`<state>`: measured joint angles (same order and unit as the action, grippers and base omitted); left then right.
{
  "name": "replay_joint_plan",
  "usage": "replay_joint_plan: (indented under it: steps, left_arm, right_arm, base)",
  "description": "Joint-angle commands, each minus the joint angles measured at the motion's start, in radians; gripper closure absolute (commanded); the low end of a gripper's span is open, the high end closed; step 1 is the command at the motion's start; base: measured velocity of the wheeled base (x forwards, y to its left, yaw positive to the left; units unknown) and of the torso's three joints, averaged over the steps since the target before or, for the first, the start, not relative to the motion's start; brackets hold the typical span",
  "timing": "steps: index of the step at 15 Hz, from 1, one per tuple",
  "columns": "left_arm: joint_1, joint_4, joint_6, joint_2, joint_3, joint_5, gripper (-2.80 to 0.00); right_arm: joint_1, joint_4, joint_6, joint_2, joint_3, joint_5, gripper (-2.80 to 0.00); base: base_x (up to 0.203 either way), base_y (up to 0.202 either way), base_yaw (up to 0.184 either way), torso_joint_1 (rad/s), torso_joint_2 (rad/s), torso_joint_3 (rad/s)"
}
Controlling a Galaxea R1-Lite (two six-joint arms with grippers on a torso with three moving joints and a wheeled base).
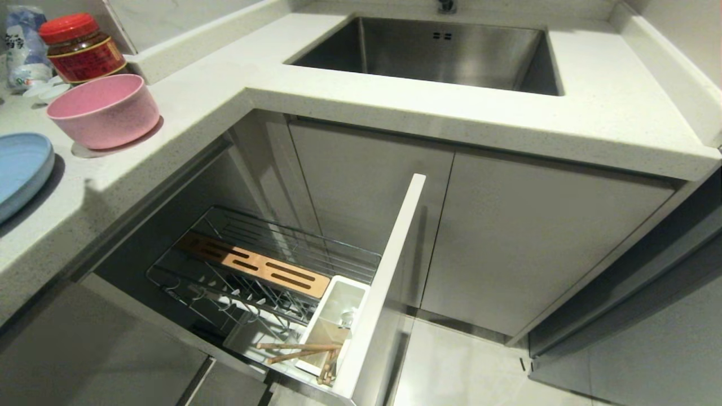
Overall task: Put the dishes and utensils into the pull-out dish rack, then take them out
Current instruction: Pick up the fork and place it in the cupboard
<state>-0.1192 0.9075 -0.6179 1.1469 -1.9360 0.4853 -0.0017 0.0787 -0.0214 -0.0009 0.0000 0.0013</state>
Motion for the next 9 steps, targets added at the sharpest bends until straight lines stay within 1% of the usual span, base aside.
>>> replay_joint_plan:
  steps: [1, 2, 4, 5, 6, 7, 9]
  left_arm:
    - [0.148, -0.032, -0.043, -0.012, 0.035, 0.015, 0.0]
    - [0.163, -0.035, -0.046, -0.007, 0.075, 0.037, 0.0]
    - [0.171, -0.036, -0.044, -0.002, 0.189, 0.084, 0.0]
    - [0.181, -0.038, -0.033, 0.018, 0.229, 0.104, 0.0]
    - [0.192, -0.035, 0.009, 0.035, 0.255, 0.118, 0.0]
    - [0.208, -0.034, 0.036, 0.043, 0.285, 0.126, 0.0]
    - [0.271, -0.026, 0.054, 0.073, 0.317, 0.124, 0.0]
  right_arm:
    - [0.0, 0.001, 0.0, -0.001, 0.026, 0.0, 0.0]
    - [0.0, 0.001, 0.0, -0.001, 0.026, 0.0, 0.0]
    - [0.0, 0.001, 0.0, -0.001, 0.026, 0.0, 0.0]
    - [0.0, 0.001, 0.0, -0.001, 0.026, 0.0, 0.0]
    - [0.0, 0.001, 0.0, -0.001, 0.026, 0.0, 0.0]
    - [0.0, 0.001, 0.0, -0.001, 0.026, 0.0, 0.0]
    - [0.0, 0.0, 0.0, -0.001, 0.026, 0.0, 0.0]
  base:
    - [0.0, 0.0, 0.0, 0.0, 0.0, 0.0]
    - [0.0, 0.0, 0.0, 0.0, 0.0, 0.0]
    - [0.0, 0.0, 0.0, 0.0, 0.0, 0.0]
    - [0.0, 0.0, 0.0, 0.0, 0.0, 0.0]
    - [0.0, 0.0, 0.0, 0.0, 0.0, 0.0]
    - [0.0, 0.0, 0.0, 0.0, 0.0, 0.0]
    - [0.0, 0.0, 0.0, 0.0, 0.0, 0.0]
